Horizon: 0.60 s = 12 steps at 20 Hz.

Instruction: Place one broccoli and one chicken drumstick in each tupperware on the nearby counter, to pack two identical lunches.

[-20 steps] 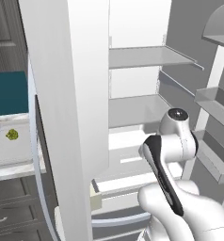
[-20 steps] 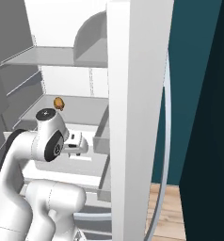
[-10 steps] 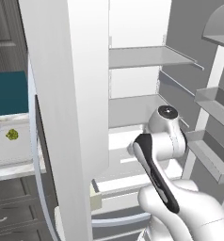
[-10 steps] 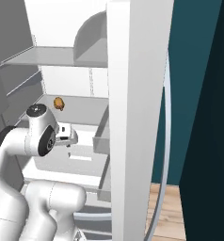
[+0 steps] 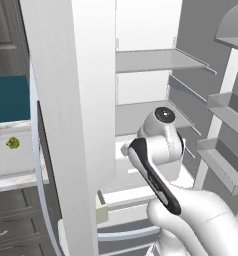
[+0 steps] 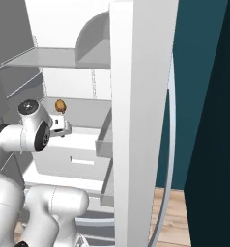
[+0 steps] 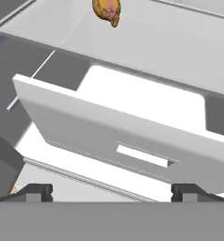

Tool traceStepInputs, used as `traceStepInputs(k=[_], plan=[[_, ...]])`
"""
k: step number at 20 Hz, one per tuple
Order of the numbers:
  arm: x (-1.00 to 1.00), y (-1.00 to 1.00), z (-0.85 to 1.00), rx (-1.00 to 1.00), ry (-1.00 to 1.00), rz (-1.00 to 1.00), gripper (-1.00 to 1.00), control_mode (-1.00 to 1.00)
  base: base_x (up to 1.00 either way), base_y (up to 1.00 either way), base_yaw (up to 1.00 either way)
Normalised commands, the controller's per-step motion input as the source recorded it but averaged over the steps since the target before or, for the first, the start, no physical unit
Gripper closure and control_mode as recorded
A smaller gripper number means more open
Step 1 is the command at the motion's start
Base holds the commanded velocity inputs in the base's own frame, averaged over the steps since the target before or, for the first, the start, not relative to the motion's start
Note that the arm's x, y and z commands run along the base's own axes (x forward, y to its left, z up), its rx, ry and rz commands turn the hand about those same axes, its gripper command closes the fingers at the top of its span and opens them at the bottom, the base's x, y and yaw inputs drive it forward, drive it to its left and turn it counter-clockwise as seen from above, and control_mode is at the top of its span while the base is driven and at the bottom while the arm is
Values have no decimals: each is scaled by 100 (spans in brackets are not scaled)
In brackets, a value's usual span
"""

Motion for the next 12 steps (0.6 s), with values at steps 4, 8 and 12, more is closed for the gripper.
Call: traceStepInputs(k=[4, 8, 12], plan=[[31, 40, 32, 0, -2, 2, -100, -100, 0, 0, 0], [33, 33, 21, 0, -1, 0, -100, -100, 0, 0, 0], [40, 11, 4, 1, 0, 0, -100, -100, 0, 0, 0]])
